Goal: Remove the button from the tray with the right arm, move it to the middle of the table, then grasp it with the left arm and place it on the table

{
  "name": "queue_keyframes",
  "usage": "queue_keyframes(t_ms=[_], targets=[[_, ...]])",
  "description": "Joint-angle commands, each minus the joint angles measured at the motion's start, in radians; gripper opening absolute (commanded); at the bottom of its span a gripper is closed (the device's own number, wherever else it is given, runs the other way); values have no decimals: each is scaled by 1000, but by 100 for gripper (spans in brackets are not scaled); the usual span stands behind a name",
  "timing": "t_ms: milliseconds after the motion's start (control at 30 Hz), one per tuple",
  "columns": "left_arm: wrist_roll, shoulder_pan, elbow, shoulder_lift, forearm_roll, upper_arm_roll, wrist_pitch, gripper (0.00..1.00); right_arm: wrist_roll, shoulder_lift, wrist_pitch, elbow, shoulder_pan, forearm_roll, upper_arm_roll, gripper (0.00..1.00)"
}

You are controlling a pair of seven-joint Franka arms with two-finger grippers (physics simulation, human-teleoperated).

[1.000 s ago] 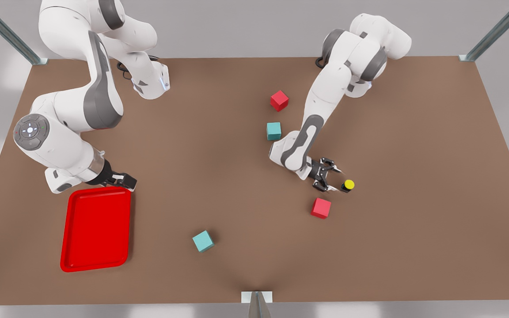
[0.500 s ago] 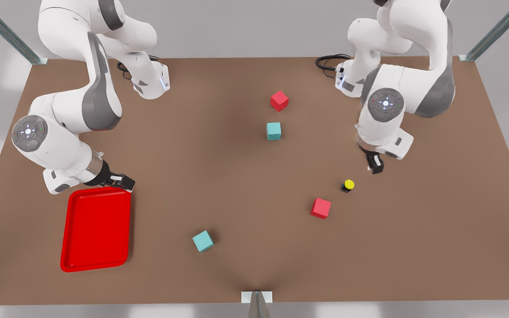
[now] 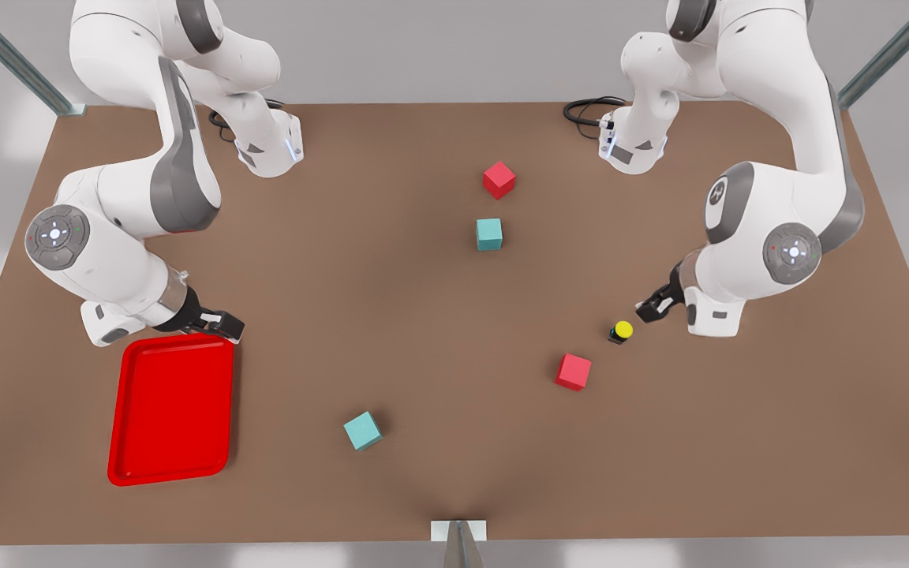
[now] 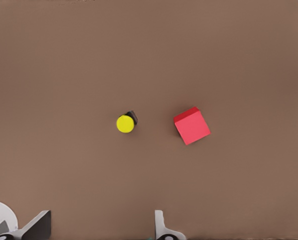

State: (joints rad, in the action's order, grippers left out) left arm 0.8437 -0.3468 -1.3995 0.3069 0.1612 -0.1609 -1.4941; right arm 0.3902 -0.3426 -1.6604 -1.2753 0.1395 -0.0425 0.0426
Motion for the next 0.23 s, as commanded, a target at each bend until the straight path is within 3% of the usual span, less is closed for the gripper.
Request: queue_keyframes(t_ms=[0,200], targets=[[-902,0,1,0,7,0,-2,100,6,2,1,1,0,0,0,100],[-900,0,1,4,11,1,-2,100,6,0,2,-2,0,0,-1,100]])
